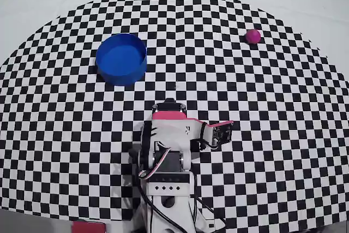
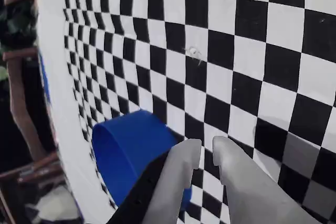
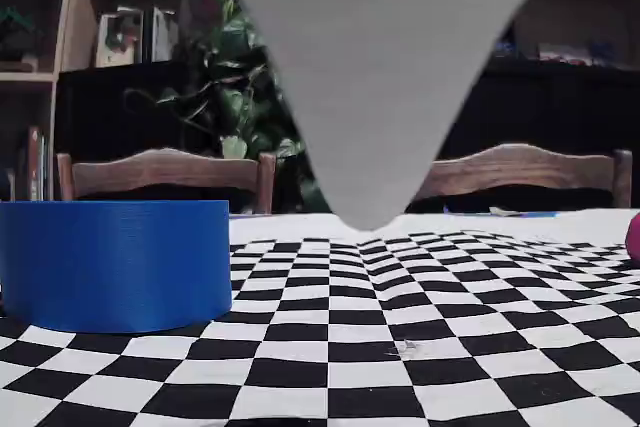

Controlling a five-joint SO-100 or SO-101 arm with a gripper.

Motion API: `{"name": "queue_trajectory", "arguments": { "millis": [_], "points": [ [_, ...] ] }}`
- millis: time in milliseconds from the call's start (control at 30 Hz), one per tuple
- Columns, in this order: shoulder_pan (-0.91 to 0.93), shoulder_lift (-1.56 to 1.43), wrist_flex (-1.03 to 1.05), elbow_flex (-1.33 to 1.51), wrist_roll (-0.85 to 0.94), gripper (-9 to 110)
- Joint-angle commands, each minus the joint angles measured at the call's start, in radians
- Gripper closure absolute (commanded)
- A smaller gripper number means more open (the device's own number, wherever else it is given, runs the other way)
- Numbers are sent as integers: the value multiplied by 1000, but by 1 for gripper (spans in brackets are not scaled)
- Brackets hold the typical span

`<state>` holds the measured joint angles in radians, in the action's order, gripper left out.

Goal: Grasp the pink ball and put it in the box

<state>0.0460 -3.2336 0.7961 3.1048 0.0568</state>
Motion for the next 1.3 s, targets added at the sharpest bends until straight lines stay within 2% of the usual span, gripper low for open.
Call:
{"name": "queue_trajectory", "arguments": {
  "millis": [0, 967, 1167, 1267],
  "points": [
    [2, -17, 6, 8, 0, 101],
    [0, -17, 3, 8, 8, 101],
    [8, -6, -57, 0, 25, 101],
    [9, 0, -140, -3, 66, 94]
  ]
}}
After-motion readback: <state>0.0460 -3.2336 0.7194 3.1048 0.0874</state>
